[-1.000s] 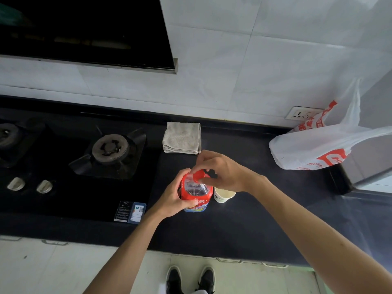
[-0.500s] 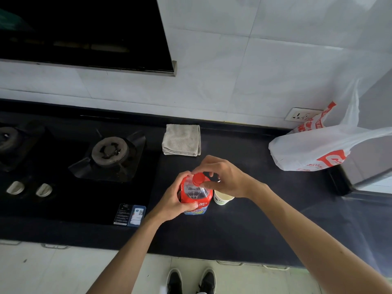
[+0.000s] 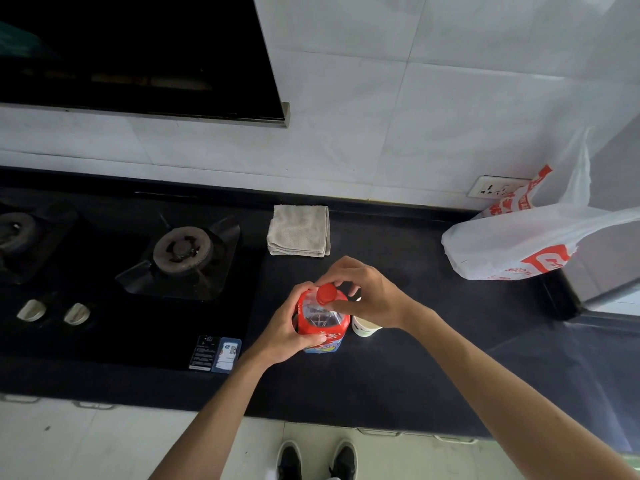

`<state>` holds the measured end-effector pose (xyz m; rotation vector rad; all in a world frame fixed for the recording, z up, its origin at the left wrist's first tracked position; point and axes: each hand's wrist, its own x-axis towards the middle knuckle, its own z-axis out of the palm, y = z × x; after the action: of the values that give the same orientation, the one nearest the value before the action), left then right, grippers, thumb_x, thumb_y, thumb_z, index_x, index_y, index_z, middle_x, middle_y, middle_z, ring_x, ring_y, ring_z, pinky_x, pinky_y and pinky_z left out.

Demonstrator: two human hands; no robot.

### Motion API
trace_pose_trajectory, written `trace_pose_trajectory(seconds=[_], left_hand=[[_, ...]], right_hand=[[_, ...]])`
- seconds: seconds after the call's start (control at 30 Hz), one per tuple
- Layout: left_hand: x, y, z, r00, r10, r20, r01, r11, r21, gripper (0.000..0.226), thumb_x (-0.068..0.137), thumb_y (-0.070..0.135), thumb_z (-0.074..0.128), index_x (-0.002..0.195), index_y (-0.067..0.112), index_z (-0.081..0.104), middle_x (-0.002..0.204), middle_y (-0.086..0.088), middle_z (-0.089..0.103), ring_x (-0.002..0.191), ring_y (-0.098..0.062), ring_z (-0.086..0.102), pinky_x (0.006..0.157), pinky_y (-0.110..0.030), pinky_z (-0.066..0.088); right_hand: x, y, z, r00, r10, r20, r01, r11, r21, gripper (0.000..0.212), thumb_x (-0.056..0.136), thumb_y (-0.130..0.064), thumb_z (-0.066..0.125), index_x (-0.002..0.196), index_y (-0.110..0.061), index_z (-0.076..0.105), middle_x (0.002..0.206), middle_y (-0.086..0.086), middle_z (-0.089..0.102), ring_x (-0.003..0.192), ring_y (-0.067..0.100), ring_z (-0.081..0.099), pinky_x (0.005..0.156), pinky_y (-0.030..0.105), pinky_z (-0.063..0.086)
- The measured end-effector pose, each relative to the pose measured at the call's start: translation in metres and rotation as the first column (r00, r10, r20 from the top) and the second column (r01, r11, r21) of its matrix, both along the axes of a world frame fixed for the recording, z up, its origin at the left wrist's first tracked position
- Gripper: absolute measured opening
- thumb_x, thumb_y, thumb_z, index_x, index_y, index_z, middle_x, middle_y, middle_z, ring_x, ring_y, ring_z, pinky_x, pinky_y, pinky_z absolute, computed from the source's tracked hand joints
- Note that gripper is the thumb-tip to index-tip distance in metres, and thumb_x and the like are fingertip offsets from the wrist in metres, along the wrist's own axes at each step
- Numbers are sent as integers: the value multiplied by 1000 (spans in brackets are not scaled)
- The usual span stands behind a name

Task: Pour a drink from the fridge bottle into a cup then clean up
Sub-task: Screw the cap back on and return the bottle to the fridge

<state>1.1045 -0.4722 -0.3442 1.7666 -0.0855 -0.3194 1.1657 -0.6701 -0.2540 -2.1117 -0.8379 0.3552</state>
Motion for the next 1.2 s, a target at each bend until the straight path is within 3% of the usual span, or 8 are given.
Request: trace_pose_trajectory(seconds=[0.17, 0.37, 0.5, 0.63, 0.8, 0.93, 1.03, 1.2], left_hand=[[0, 1, 0, 1000, -1, -12, 2, 1000, 29, 85, 74, 3, 82, 130, 47, 37, 122, 23, 56, 123, -8, 56, 94, -30, 56], [0, 1, 0, 1000, -6, 2, 6, 1000, 31, 84, 73, 7, 83, 136, 38, 38, 124, 20, 56, 124, -12, 56, 98, -38, 55], [0, 1, 1, 1000, -11, 13, 10, 1000, 27, 83, 72, 7, 83, 133, 42, 39, 123, 19, 56, 123, -14, 58, 96, -39, 56], [0, 2, 3, 1000, -16, 4, 16, 999, 43, 82, 72, 13, 83, 132, 44, 38, 124, 21, 55, 124, -13, 56, 97, -37, 56], [0, 3, 2, 1000, -19, 9, 19, 999, 43, 83, 74, 4, 82, 134, 40, 38, 122, 24, 55, 124, -9, 55, 94, -30, 55], [0, 2, 2, 1000, -26, 2, 26, 998, 50, 83, 75, 0, 81, 132, 40, 36, 118, 29, 55, 120, -2, 56, 90, -25, 55], [0, 2, 1, 1000, -17, -13, 18, 999, 34, 83, 75, -1, 80, 129, 44, 36, 125, 20, 53, 120, 1, 55, 90, -23, 54], [1, 2, -1, 1000, -11, -16, 11, 999, 36, 84, 73, 6, 83, 134, 42, 38, 126, 19, 54, 123, -7, 56, 96, -33, 55]], right_hand=[[-1, 7, -9, 993, -112, 38, 114, 991, -69, 34, 76, -31, 84, 99, -21, 60, 99, -10, 54, 86, 5, 57, 69, 15, 48], [-1, 0, -2, 1000, 9, -25, -9, 1000, -12, 43, 86, -20, 76, 125, -27, 62, 116, -8, 53, 104, 4, 56, 80, 14, 52], [-3, 1, -7, 998, -59, -10, 59, 998, 7, 30, 83, -21, 79, 111, -22, 68, 110, -6, 56, 98, 4, 58, 74, 14, 51], [-2, 5, -12, 991, -135, 13, 136, 990, -29, 36, 76, -34, 84, 100, -20, 61, 102, -7, 56, 90, 6, 57, 70, 16, 51], [-2, 0, -4, 998, -27, -53, 25, 999, -27, 48, 83, -26, 79, 126, -30, 60, 116, -7, 52, 105, 4, 55, 80, 15, 51], [-1, -4, -6, 998, -58, 1, 58, 998, -31, 30, 84, -24, 77, 113, -23, 69, 112, -9, 56, 101, 3, 57, 78, 15, 50], [1, -7, -7, 990, -142, 29, 142, 989, -29, 25, 80, -31, 81, 97, -21, 68, 103, -11, 55, 95, 3, 56, 74, 16, 50], [-2, 1, -3, 1000, -26, 7, 25, 1000, 3, 38, 87, -22, 75, 123, -28, 65, 115, -5, 54, 105, 3, 55, 78, 13, 51]])
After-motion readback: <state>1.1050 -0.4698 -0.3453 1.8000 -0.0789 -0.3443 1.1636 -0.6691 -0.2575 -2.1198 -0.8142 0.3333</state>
